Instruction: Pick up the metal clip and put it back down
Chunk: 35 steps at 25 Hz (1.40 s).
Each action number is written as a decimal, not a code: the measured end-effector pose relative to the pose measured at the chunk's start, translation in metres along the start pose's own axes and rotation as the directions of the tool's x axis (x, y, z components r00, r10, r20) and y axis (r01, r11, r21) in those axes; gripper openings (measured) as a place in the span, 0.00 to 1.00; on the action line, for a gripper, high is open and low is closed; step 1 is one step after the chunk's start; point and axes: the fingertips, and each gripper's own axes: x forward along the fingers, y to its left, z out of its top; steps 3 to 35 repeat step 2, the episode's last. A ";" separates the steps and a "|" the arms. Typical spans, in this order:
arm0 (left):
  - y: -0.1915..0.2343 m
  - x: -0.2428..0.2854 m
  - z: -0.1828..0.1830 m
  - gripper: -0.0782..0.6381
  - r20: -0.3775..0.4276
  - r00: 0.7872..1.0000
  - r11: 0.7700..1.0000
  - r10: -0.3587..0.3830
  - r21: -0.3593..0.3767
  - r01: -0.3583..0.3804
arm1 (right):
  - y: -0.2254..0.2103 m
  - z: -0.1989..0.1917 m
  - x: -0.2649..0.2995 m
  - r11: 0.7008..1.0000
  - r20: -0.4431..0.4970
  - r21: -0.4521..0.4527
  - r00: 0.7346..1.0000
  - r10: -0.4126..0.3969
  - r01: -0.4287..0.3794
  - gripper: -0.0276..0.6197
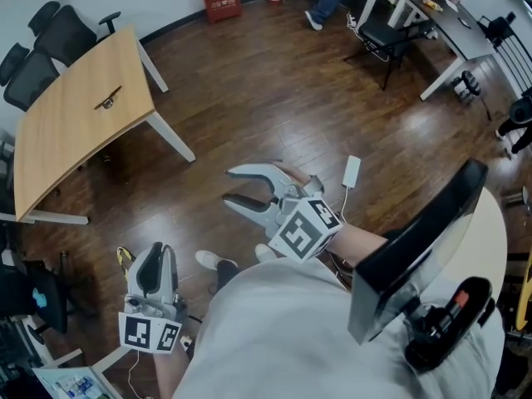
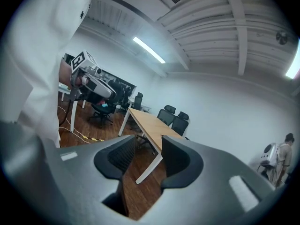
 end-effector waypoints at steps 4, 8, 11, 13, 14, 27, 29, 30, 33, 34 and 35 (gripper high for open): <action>0.000 0.001 0.001 0.18 0.002 1.000 1.000 0.003 0.002 -0.003 | 0.001 0.001 0.000 1.000 0.002 -0.002 1.000 0.006 -0.006 0.32; 0.000 0.001 0.001 0.18 0.002 1.000 1.000 0.003 0.002 -0.003 | 0.001 0.001 0.000 1.000 0.002 -0.002 1.000 0.006 -0.006 0.32; 0.000 0.001 0.001 0.18 0.002 1.000 1.000 0.003 0.002 -0.003 | 0.001 0.001 0.000 1.000 0.002 -0.002 1.000 0.006 -0.006 0.32; 0.000 0.001 0.001 0.18 0.002 1.000 1.000 0.003 0.002 -0.003 | 0.001 0.001 0.000 1.000 0.002 -0.002 1.000 0.006 -0.006 0.32; 0.000 0.001 0.001 0.18 0.002 1.000 1.000 0.003 0.002 -0.003 | 0.001 0.001 0.000 1.000 0.002 -0.002 1.000 0.006 -0.006 0.32; 0.000 0.001 0.001 0.18 0.002 1.000 1.000 0.003 0.002 -0.003 | 0.001 0.001 0.000 1.000 0.002 -0.002 1.000 0.006 -0.006 0.32; 0.000 0.001 0.001 0.18 0.002 1.000 1.000 0.003 0.002 -0.003 | 0.001 0.001 0.000 1.000 0.002 -0.002 1.000 0.006 -0.006 0.32; 0.000 0.001 0.001 0.18 0.002 1.000 1.000 0.003 0.002 -0.003 | 0.001 0.001 0.000 1.000 0.002 -0.002 1.000 0.006 -0.006 0.32; 0.000 0.001 0.001 0.18 0.002 1.000 1.000 0.003 0.002 -0.003 | 0.001 0.001 0.000 1.000 0.002 -0.002 1.000 0.006 -0.006 0.32; 0.000 0.001 0.001 0.18 0.002 1.000 1.000 0.003 0.002 -0.003 | 0.001 0.001 0.000 1.000 0.002 -0.002 1.000 0.006 -0.006 0.32; 0.000 0.001 0.001 0.18 0.002 1.000 1.000 0.003 0.002 -0.003 | 0.001 0.001 0.000 1.000 0.002 -0.002 1.000 0.006 -0.006 0.32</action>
